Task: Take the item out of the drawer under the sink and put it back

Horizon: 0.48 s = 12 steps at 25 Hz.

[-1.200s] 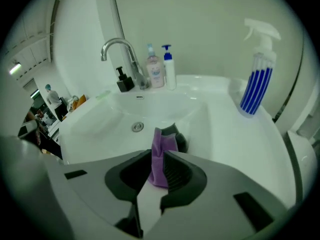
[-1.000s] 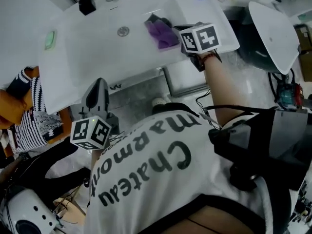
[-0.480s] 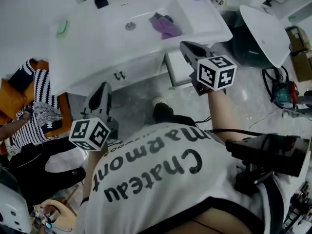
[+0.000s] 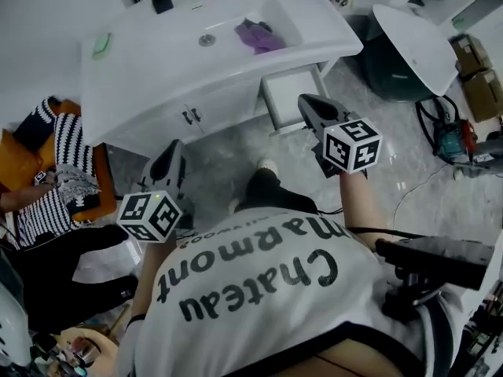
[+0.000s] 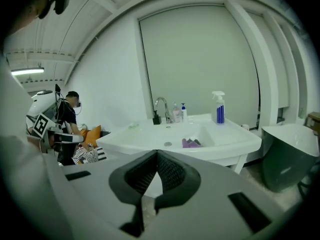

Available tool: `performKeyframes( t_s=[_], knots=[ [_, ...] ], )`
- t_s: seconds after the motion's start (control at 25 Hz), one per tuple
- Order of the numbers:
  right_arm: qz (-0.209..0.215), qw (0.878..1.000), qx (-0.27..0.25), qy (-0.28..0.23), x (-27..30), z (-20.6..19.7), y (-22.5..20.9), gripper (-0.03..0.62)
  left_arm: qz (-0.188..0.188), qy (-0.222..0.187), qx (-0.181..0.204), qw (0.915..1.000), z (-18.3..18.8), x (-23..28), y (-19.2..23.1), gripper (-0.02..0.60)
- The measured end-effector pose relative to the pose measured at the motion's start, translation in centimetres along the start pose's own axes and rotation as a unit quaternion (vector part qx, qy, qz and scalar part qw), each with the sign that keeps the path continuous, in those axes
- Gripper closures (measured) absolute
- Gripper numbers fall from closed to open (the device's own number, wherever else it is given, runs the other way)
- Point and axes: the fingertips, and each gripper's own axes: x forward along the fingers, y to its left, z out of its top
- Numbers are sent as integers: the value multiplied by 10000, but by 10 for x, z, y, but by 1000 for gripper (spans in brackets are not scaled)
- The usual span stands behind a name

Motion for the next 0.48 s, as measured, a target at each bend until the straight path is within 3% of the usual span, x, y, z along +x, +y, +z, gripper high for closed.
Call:
performKeyframes(
  t_s=[0.24, 0.48],
  knots=[
    [-78, 9999, 69, -88, -8, 3, -8, 583, -108, -79, 40, 9999, 8, 5, -6, 572],
    [-40, 9998, -189, 9, -4, 10, -14, 583, -69, -104, 40, 9999, 15, 9, -10, 572]
  ],
)
